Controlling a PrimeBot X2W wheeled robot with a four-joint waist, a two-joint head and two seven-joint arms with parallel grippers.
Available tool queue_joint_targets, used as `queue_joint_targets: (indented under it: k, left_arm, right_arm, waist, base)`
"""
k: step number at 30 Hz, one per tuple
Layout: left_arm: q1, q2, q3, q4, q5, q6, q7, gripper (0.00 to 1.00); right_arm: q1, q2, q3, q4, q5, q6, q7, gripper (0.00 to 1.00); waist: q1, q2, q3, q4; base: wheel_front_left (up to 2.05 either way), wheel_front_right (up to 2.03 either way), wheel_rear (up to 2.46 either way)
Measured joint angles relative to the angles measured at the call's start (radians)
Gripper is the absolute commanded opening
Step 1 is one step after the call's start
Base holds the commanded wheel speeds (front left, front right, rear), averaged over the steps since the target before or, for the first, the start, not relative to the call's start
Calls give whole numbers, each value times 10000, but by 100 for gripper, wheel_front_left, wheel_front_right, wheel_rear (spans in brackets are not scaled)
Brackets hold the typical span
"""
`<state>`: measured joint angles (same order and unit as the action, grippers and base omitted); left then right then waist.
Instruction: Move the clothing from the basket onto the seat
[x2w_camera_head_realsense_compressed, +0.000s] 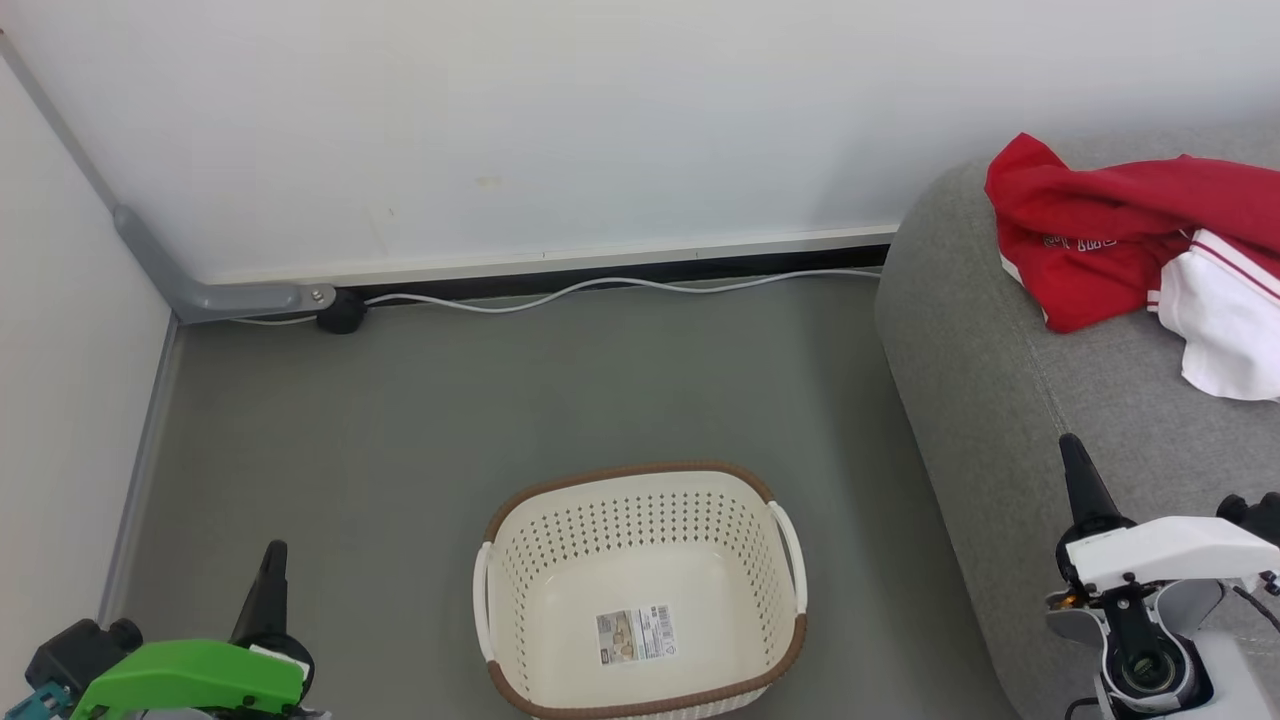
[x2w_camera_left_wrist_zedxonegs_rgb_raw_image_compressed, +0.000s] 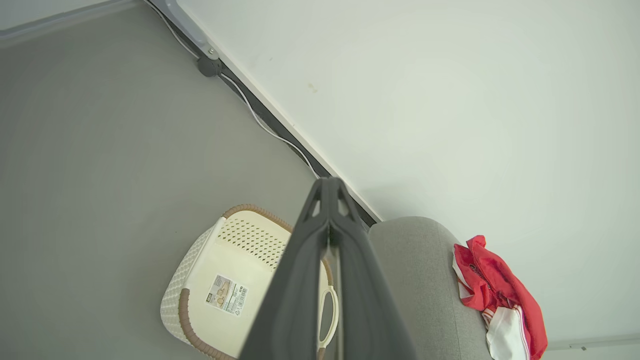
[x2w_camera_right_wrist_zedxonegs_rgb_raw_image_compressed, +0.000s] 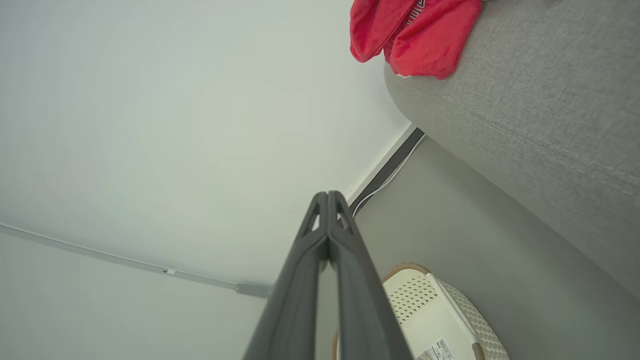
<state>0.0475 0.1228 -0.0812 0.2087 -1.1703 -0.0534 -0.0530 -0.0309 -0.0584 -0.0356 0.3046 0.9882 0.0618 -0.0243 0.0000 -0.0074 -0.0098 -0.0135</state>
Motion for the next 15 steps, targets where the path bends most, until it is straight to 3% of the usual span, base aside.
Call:
queue_joint_targets:
  k: [15]
  left_arm:
    - [-333, -205, 456, 201, -1409, -257, 470, 0]
  right_arm:
    - [-86, 69, -362, -46, 2004, 176, 476, 0]
  waist:
    - [0, 0, 42, 45]
  base:
    - [0, 0, 0]
